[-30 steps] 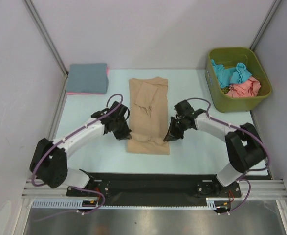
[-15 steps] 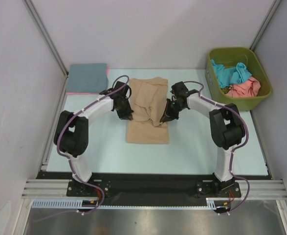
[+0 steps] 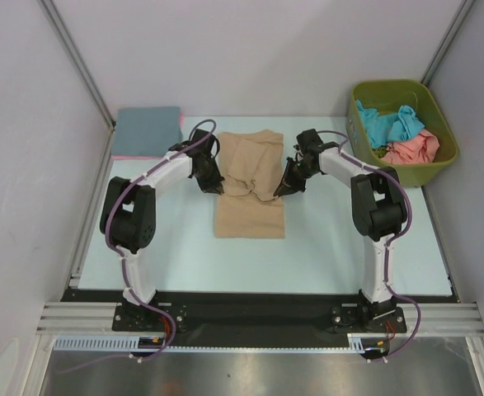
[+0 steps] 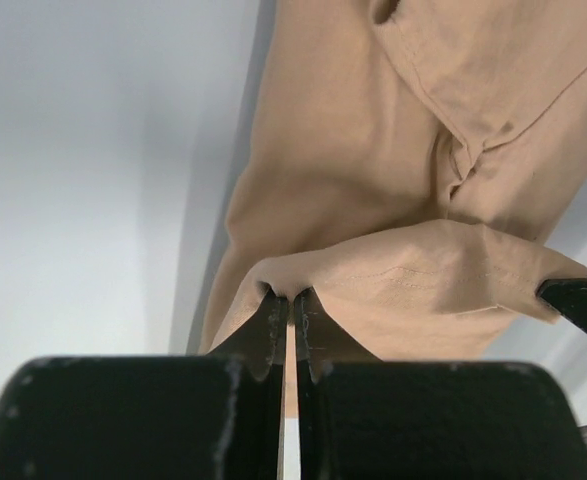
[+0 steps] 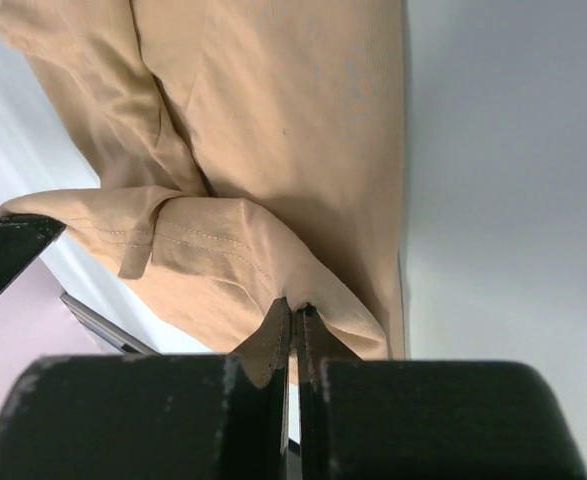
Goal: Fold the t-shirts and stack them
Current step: Fold the tshirt
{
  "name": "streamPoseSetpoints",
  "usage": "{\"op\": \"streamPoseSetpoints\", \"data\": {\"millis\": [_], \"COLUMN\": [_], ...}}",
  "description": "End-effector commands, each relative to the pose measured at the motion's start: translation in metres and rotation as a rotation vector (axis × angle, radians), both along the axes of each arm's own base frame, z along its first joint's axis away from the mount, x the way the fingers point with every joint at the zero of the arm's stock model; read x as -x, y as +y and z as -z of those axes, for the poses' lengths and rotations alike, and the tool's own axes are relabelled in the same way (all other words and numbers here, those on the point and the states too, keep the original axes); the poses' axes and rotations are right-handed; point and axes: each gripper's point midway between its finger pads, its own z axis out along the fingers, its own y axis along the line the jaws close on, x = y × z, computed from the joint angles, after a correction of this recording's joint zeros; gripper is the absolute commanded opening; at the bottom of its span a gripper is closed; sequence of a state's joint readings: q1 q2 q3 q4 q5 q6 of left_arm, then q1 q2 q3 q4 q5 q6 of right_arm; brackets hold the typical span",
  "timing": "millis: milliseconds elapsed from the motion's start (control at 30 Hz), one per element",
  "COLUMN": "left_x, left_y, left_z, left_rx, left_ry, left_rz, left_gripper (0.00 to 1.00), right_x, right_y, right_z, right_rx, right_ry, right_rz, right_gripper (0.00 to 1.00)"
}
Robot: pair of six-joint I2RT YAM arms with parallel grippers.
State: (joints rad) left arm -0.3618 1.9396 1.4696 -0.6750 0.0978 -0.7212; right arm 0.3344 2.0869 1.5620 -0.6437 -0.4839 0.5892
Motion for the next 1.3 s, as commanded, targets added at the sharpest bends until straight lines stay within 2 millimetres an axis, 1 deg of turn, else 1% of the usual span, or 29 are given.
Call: {"op": "streamPoseSetpoints", "data": {"millis": [0,67,100,133,167,433,667,933,1200,1267], "left_x": [-0.022,-0.024,-0.028,-0.028,-0.029,-0.036,-0.042,-0.045,-0.049,-0.050], "left_y": [0.002,0.002,0.001,0.000,0.000,-0.001,-0.001,0.003,0.006,0.005], "left_z": [-0.014,-0.011,-0.014,-0.010,-0.011,-0.010,-0.007,-0.001,0.005,0.004], "left_rx": [0.020,0.020,0.022,0.020,0.022,0.022,0.020,0.003,-0.009,-0.009], "left_ry": [-0.054,-0.044,-0.053,-0.041,-0.042,-0.059,-0.054,-0.043,-0.041,-0.042], "left_rz": [0.009,0.014,0.015,0.021,0.023,0.023,0.016,0.003,-0.006,-0.008], "left_gripper": [0.00,0.01,0.00,0.01,0.01,0.00,0.00,0.00,0.00,0.00], "right_x": [-0.014,-0.018,-0.020,-0.022,-0.022,-0.031,-0.036,-0.040,-0.052,-0.053], "right_y": [0.006,0.006,0.006,0.005,0.005,-0.005,-0.011,-0.013,-0.013,-0.013], "right_z": [-0.010,-0.012,-0.013,-0.013,-0.013,-0.011,-0.004,0.003,-0.004,-0.001], "right_rx": [-0.040,-0.041,-0.041,-0.041,-0.040,-0.028,-0.032,-0.040,-0.056,-0.054], "right_ry": [-0.027,-0.033,-0.036,-0.038,-0.037,-0.040,-0.033,-0.019,-0.044,-0.036], "right_rz": [-0.020,-0.015,-0.012,-0.007,-0.007,0.020,0.028,0.028,0.039,0.042], "right_gripper": [0.00,0.00,0.00,0.00,0.00,0.00,0.00,0.00,0.00,0.00]}}
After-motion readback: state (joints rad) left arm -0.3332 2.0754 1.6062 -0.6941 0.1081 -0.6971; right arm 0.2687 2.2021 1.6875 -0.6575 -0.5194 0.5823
